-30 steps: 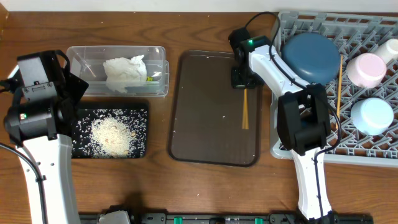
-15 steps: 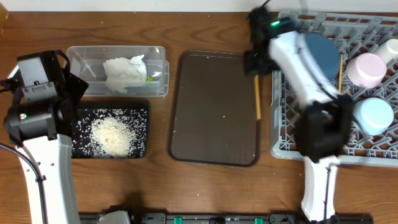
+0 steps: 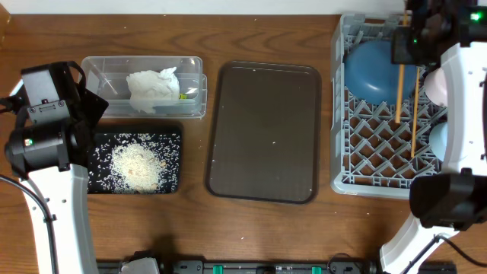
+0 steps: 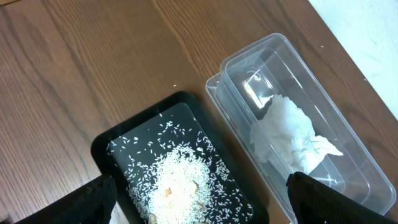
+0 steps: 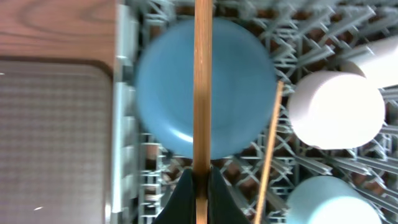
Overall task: Sort waste into correct bins and load items into the dishwasher rack
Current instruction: 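Insert the second chopstick upright into the rack next to the first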
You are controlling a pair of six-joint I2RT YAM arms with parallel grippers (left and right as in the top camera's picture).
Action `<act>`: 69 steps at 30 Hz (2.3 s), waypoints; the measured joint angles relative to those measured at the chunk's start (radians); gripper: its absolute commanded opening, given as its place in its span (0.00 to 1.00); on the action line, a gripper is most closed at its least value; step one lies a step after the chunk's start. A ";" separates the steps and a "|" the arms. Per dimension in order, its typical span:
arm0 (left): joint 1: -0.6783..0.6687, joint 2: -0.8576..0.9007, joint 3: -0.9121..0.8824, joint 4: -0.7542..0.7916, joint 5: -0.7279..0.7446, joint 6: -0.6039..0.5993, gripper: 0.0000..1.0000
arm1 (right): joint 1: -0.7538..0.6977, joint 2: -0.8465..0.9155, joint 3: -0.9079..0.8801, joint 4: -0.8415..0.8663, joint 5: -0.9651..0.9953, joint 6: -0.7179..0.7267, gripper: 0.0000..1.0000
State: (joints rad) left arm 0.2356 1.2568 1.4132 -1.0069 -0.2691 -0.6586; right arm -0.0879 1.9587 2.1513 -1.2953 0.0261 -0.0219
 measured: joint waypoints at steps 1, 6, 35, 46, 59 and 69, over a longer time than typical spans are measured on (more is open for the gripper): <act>0.000 0.000 0.000 0.000 0.000 0.000 0.90 | -0.015 0.013 0.000 0.002 0.000 -0.007 0.01; 0.000 0.000 0.000 0.000 0.000 0.000 0.90 | -0.082 0.084 0.000 0.003 0.005 -0.025 0.01; 0.000 0.000 0.000 0.000 0.000 0.000 0.90 | -0.151 0.200 -0.008 -0.013 0.049 -0.041 0.40; 0.000 0.000 0.000 0.000 0.000 0.000 0.90 | -0.135 0.193 -0.009 -0.208 -0.099 0.079 0.28; 0.000 0.000 0.000 0.000 0.000 0.000 0.90 | 0.069 0.026 -0.009 -0.351 -0.127 0.198 0.24; 0.000 0.000 0.000 0.000 0.000 0.000 0.90 | 0.269 -0.188 -0.077 -0.395 -0.027 0.269 0.27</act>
State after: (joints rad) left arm 0.2356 1.2568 1.4132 -1.0069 -0.2691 -0.6586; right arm 0.1814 1.7710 2.0739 -1.6901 -0.0006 0.2470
